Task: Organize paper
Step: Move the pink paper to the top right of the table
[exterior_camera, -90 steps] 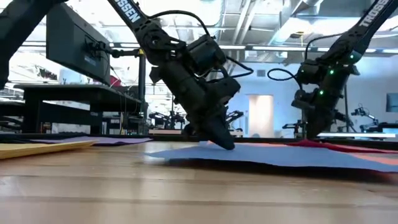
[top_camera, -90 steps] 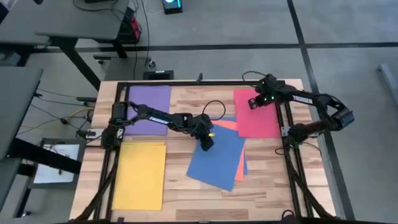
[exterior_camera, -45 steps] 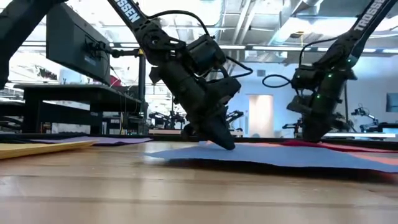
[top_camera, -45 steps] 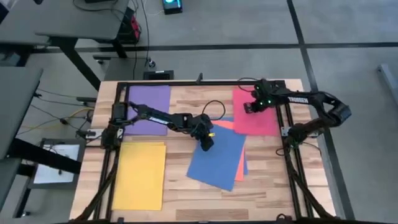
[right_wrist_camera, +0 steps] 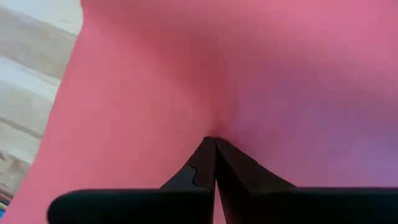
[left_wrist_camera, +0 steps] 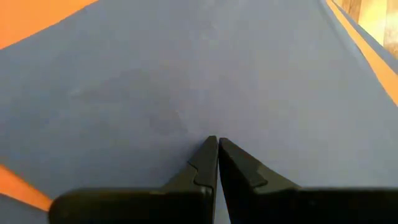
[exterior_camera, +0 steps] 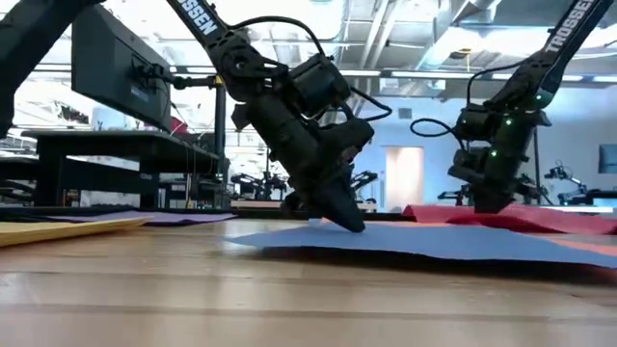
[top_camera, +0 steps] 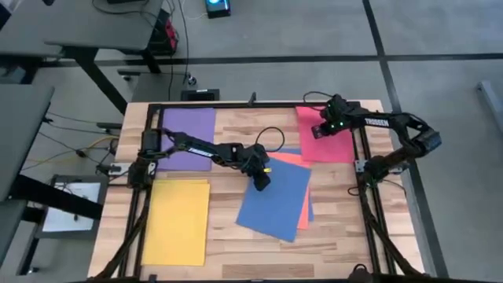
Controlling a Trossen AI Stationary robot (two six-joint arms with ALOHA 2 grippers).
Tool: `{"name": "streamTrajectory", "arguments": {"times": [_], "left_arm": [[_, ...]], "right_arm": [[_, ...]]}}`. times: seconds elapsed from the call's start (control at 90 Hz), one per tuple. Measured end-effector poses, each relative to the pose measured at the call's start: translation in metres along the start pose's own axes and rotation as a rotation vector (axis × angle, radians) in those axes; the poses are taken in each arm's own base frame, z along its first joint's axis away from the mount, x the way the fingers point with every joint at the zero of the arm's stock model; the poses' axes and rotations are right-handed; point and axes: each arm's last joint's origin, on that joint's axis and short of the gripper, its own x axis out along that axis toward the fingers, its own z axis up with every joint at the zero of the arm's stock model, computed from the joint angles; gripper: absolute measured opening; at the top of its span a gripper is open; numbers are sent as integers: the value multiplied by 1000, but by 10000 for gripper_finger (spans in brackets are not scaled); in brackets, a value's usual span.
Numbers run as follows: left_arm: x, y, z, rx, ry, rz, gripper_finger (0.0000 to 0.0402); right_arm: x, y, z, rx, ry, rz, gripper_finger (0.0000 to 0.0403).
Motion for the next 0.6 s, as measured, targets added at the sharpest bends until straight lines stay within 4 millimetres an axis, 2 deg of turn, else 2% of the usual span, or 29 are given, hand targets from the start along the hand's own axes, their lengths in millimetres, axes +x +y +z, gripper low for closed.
{"name": "streamTrajectory", "arguments": {"times": [0.333,0.6], "left_arm": [[0,0,0,0,0,1,0],[0,0,0,1,0,1,0]], "right_arm": [[0,17,-11,-29,84,4,0],[0,8,-10,51,85,-8,0]]}}
